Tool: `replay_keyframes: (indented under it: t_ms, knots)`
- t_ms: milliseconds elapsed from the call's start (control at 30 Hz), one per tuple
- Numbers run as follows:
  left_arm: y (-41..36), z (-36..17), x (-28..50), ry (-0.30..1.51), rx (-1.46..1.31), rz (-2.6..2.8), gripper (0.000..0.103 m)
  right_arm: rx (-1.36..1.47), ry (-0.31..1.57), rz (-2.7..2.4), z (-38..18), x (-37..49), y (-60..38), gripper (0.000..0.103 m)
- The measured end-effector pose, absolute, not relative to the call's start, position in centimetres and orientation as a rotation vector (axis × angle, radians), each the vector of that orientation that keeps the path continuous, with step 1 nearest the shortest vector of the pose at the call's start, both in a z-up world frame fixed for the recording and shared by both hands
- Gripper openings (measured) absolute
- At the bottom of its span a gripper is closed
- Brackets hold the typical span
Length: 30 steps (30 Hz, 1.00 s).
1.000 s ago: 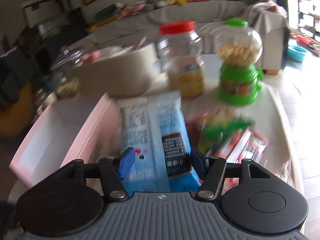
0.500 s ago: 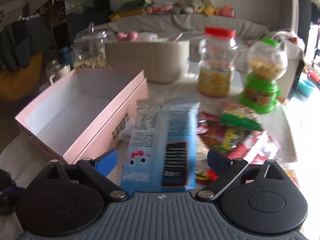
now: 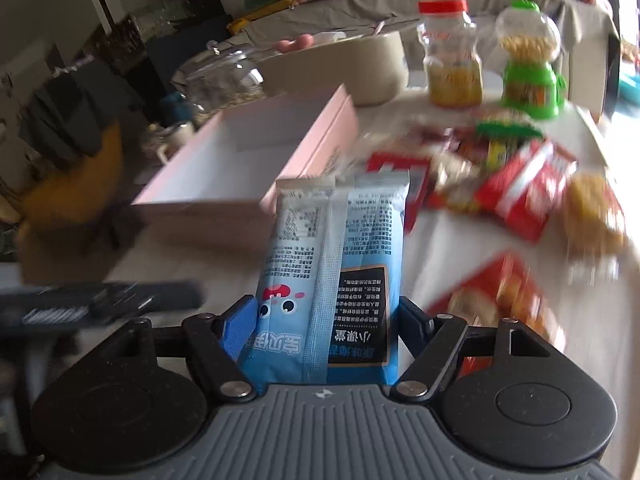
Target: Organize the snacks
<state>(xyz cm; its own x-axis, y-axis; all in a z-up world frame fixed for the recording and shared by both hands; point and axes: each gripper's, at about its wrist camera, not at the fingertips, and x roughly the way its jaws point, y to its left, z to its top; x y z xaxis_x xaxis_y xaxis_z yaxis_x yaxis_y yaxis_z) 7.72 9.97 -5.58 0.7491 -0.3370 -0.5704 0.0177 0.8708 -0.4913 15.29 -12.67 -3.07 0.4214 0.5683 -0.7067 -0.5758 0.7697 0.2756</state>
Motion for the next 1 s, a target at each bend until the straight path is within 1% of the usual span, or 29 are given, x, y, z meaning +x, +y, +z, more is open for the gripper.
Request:
replay_keyframes:
  t_ms: [233,267,300,467,600,667,767,933,1000]
  knots:
    - [9.5,-4.9,5.4,0.688,-0.509,-0.203,0.016,0.019,0.920,0.839,-3.8,9.6,-12.2,0.076]
    - [9.4,-4.9,5.2,0.689,-0.504,-0.194,0.016,0.005,0.922,0.858,-4.0,9.1,-12.0,0.081]
    - [9.4,-4.9,5.0,0.691,-0.499,-0.181,0.016,-0.014,0.915,0.865,-4.1,8.7,-11.8,0.089]
    - [9.6,-5.0,4.2,0.747,-0.467,-0.093,0.016,-0.100,0.791,0.774,-3.2,8.2,-13.2,0.091]
    - [9.9,-5.8,3.3,0.802,-0.508,-0.092,0.016,-0.169,0.665,0.502,-2.7,9.0,-16.3,0.095]
    - [9.7,-6.2,3.7,0.826,-0.517,-0.090,0.016,-0.140,0.640,0.353,-3.1,9.9,-18.4,0.096]
    - [8.6,-6.6,5.6,0.836,-0.488,-0.102,0.016,-0.024,0.656,0.208,-4.1,11.1,-21.6,0.097]
    - [5.5,-6.8,9.8,0.811,-0.349,-0.164,0.016,0.093,0.693,0.171,-5.9,11.2,-24.2,0.099]
    - [4.2,-6.0,9.9,0.780,-0.271,-0.162,0.016,0.090,0.679,0.180,-6.4,10.6,-24.3,0.101]
